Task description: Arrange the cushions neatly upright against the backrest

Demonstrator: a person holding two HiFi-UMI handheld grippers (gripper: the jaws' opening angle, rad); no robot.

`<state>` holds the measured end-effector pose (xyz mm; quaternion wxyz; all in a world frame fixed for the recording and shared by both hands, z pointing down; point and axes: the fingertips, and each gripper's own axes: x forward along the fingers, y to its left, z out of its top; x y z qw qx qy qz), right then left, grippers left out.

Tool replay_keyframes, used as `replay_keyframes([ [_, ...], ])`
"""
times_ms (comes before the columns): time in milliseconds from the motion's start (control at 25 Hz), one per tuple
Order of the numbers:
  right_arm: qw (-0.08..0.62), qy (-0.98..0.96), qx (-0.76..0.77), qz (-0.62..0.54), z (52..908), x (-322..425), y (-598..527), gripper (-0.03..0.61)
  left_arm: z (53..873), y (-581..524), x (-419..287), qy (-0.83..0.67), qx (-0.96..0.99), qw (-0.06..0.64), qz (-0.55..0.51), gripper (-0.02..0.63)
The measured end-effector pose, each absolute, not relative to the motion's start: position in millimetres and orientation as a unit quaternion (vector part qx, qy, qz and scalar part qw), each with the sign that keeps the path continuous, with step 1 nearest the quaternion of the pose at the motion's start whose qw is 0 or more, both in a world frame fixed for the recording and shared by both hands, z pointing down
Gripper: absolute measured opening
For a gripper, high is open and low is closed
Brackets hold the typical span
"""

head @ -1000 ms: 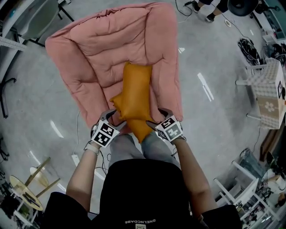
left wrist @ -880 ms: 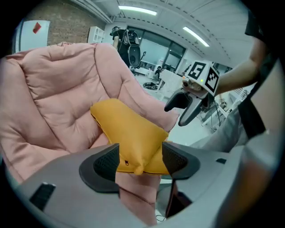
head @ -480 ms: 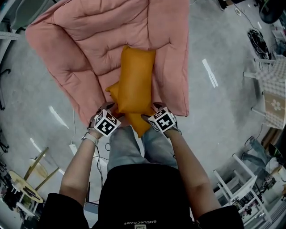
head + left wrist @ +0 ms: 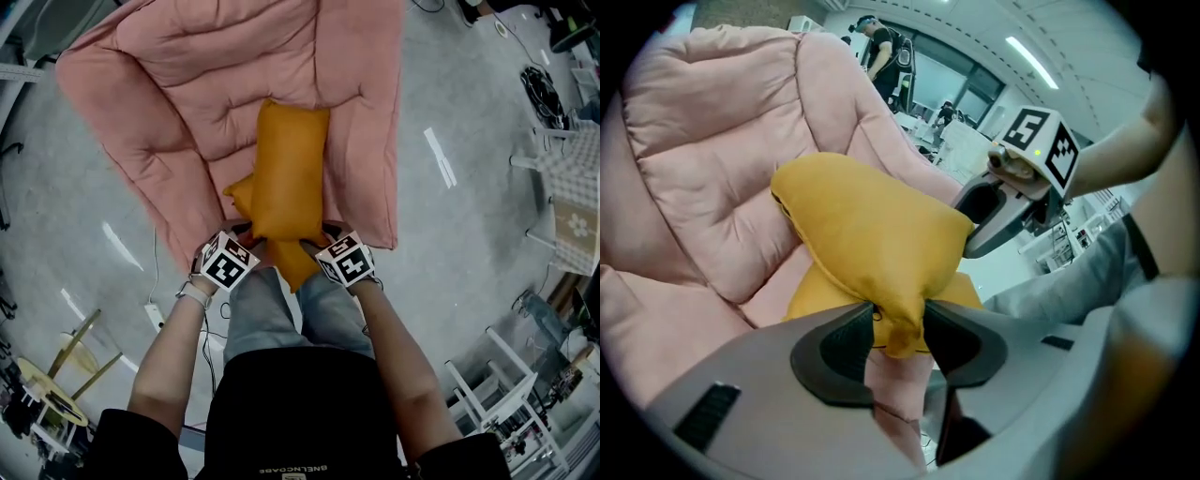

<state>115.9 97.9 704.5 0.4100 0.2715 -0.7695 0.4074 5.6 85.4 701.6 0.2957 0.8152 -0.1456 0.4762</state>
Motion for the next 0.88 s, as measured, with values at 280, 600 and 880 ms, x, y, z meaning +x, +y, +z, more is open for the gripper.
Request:
replay_keyframes([
  [280, 0.361, -0.781, 0.272, 0.431, 652, 127, 99, 0.224, 645, 91, 16, -0.153, 0.834, 0.294, 0.441, 0.118],
  [600, 0.301, -0.772, 0.312, 0.464, 608, 134, 84, 0.199, 600, 79, 19, -0.17, 0.843, 0.311, 0.404, 0.1],
  [880, 0.222, -0.766, 0.384, 0.465, 579, 146, 10, 0.195, 573, 4, 23, -0.259, 0.838, 0.345, 0.333, 0.101],
])
